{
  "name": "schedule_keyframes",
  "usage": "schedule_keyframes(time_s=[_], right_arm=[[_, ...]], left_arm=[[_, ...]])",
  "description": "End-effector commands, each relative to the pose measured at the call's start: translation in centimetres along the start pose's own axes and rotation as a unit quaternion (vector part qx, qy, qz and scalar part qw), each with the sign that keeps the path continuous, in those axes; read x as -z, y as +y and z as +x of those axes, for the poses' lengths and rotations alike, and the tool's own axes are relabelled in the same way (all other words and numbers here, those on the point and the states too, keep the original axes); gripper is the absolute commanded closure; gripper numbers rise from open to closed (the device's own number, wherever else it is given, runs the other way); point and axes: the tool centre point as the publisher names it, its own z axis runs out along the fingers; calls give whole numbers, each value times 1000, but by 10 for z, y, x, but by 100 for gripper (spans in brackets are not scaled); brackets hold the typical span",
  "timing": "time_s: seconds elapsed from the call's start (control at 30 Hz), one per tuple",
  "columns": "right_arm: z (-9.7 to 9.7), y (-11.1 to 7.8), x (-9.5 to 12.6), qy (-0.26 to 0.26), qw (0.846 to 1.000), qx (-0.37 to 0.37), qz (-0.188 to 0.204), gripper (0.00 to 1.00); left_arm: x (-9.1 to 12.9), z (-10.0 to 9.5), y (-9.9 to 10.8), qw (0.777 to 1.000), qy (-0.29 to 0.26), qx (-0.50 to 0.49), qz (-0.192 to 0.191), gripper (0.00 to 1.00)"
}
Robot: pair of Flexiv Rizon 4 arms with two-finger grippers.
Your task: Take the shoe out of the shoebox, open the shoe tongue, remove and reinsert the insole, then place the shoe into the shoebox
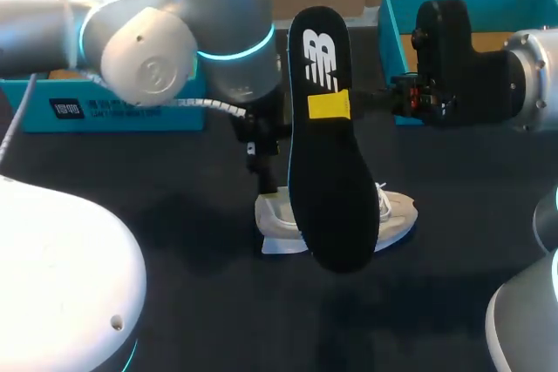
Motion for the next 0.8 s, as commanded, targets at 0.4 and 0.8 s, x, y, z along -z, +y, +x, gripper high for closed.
schedule_keyframes(time_s=[0.4,0.8], right_arm=[[7,-1,-8,-5,1000,0,-6,100],[7,-1,-8,-5,1000,0,-6,100]], left_arm=[[-1,-2,-7,1000,-5,1,-24,0],[-1,-2,-7,1000,-8,5,-24,0]])
